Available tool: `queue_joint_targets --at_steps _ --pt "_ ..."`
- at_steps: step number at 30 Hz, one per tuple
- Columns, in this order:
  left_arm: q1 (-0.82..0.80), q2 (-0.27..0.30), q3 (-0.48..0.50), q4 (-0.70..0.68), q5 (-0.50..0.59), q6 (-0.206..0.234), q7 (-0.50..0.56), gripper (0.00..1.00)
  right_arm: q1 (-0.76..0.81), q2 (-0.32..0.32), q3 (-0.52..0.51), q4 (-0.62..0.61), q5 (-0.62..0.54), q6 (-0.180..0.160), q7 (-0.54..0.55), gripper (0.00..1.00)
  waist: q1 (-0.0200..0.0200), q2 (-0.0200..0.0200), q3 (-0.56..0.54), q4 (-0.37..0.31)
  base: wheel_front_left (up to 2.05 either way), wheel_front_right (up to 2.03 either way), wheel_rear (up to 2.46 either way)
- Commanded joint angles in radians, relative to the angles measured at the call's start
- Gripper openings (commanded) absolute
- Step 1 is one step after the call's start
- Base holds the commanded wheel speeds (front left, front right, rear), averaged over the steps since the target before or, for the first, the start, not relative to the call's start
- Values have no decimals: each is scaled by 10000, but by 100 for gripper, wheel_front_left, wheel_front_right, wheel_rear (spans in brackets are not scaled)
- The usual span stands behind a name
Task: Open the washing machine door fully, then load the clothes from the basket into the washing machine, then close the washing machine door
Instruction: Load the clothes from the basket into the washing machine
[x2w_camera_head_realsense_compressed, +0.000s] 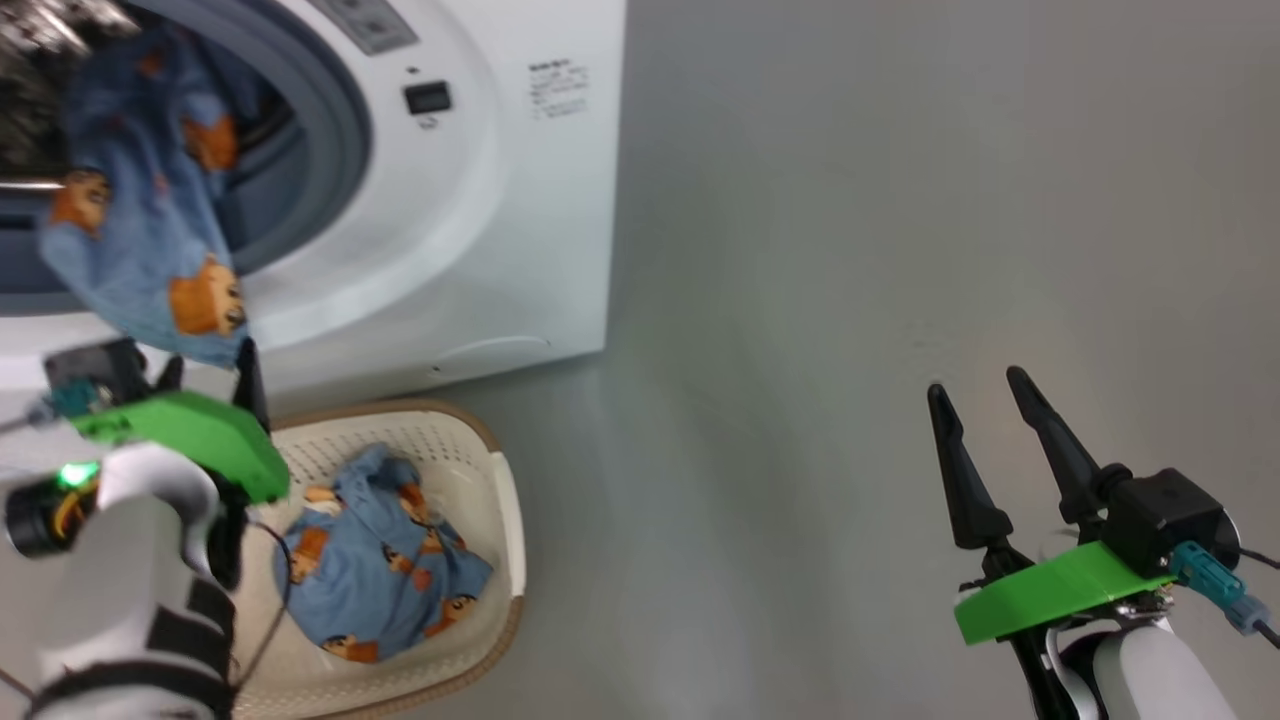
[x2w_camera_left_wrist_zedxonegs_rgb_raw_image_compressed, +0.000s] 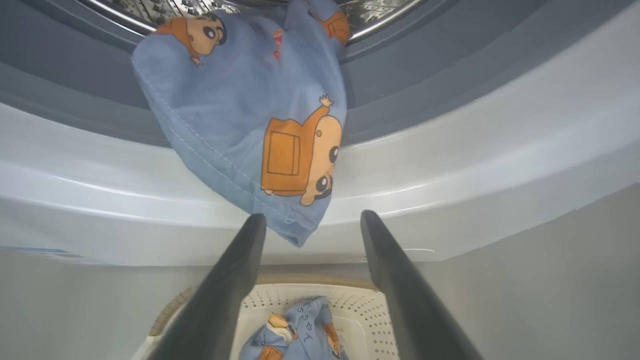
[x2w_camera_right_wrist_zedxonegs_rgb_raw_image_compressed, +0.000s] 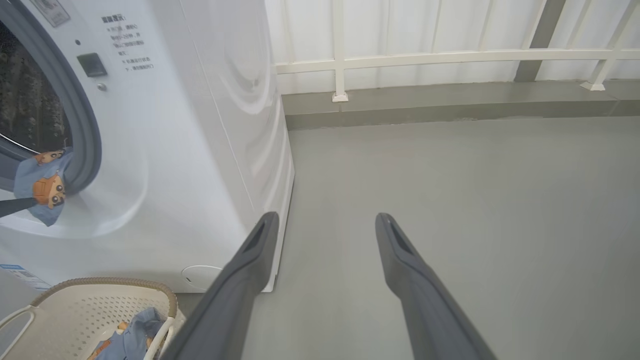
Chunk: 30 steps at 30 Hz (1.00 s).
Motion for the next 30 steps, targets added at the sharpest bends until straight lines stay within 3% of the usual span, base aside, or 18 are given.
queue_joint_targets --at_steps 1,10,18,26,27,28,29,30 --pt "-564 537 323 224 -157 -5 116 100 -331 -123 332 -75 184 44 -195 100 -2 -1 770 -617 0 0 0" --pt "-1663 933 515 1457 -431 280 554 100 -565 -184 515 339 299 44 -426 100 -2 -1 873 -757 0 0 0" --pt "-2087 1205 636 1962 -529 1094 372 100 -597 -194 512 488 360 44 -489 100 -2 -1 906 -753 0 0 0" --pt "-2203 1326 514 2142 -573 961 158 97 -679 -193 528 587 424 44 -521 100 -2 -1 972 -738 0 0 0" --pt "-2228 1340 496 2154 -578 921 128 81 -692 -200 542 598 432 44 -525 100 -2 -1 980 -742 0 0 0" --pt "-2252 1360 471 2171 -574 903 115 46 -705 -207 558 609 438 44 -529 100 -2 -1 987 -748 0 0 0" --pt "-2275 1371 443 2187 -571 876 105 19 -714 -211 571 617 440 44 -536 100 -2 -1 989 -750 0 0 0" --pt "-2296 1374 423 2203 -573 861 103 0 -714 -207 579 623 442 44 -539 100 -2 -1 982 -750 0 0 0"
